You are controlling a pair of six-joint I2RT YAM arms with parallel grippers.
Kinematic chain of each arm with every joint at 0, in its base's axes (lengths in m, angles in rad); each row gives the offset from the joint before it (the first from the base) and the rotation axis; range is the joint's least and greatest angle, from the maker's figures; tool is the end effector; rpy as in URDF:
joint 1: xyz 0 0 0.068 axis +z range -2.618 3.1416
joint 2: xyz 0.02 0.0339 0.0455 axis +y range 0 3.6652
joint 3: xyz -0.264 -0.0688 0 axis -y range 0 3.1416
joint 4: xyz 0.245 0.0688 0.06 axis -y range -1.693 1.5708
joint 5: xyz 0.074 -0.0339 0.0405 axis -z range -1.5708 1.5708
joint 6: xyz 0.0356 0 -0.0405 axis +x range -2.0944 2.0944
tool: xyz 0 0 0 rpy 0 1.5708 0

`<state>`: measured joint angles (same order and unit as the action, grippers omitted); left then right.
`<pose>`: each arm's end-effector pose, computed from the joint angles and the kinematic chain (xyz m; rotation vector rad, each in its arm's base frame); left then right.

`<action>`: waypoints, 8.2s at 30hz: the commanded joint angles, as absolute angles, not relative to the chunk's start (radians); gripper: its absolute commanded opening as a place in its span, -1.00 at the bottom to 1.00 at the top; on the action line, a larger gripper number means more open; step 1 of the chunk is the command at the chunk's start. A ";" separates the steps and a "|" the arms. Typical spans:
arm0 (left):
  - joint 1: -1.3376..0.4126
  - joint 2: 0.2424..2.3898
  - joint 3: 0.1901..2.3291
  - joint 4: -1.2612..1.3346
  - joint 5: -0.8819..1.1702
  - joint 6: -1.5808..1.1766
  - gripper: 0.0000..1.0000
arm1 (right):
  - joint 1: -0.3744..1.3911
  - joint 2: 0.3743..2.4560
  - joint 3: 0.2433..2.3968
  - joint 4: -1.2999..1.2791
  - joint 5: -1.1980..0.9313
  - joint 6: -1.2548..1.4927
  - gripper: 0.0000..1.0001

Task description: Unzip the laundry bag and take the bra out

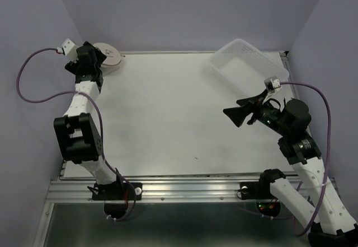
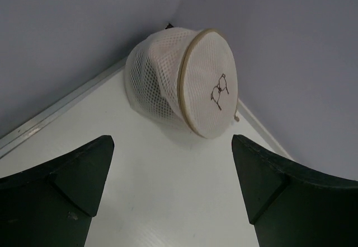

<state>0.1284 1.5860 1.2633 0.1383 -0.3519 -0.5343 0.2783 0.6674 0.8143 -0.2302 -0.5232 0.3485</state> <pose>0.3763 0.0610 0.3370 -0.8021 1.5484 0.0116 0.1400 0.0585 0.3634 -0.3532 1.6866 0.9007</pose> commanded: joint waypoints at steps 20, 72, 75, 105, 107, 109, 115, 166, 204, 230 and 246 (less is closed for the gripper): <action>0.186 2.271 1.881 0.212 -0.279 -0.492 -0.91 | 0.285 0.676 0.778 -0.133 -0.502 0.403 1.00; -0.535 0.522 0.244 0.023 -0.008 -0.949 0.53 | 0.801 1.190 0.506 0.334 -0.201 0.377 1.00; -0.540 0.552 0.244 0.080 -0.008 -0.943 0.28 | 0.810 1.224 0.517 0.367 -0.196 0.387 1.00; -0.520 1.068 0.640 0.261 -0.113 -0.704 0.35 | 0.894 1.362 0.582 0.430 0.057 0.477 1.00; -0.519 1.026 0.573 0.256 -0.109 -0.745 0.51 | 0.894 1.310 0.565 0.417 0.090 0.489 1.00; -0.522 0.980 0.523 0.262 -0.088 -0.782 0.56 | 0.894 1.281 0.548 0.404 0.115 0.495 1.00; -0.523 0.972 0.362 0.363 -0.020 -0.903 0.54 | 0.894 1.186 0.541 0.353 0.150 0.480 1.00; -0.752 1.069 0.462 0.413 -0.333 -1.106 -1.00 | 1.043 1.405 0.707 0.319 0.244 0.587 0.22; -0.742 0.945 0.404 0.281 -0.422 -1.029 -1.00 | 0.977 1.240 0.589 0.126 0.496 0.529 -0.98; -0.603 1.037 0.549 0.324 -0.221 -0.980 0.98 | 0.969 1.384 0.716 0.198 0.270 0.537 -0.99; -0.779 0.859 0.314 0.219 -0.333 -1.249 0.87 | 0.969 1.473 0.785 0.201 0.276 0.561 -0.99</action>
<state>-0.7643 0.8356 0.3180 0.1871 -0.2966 -1.1973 0.9634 1.4601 0.7368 0.1638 0.2626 0.5404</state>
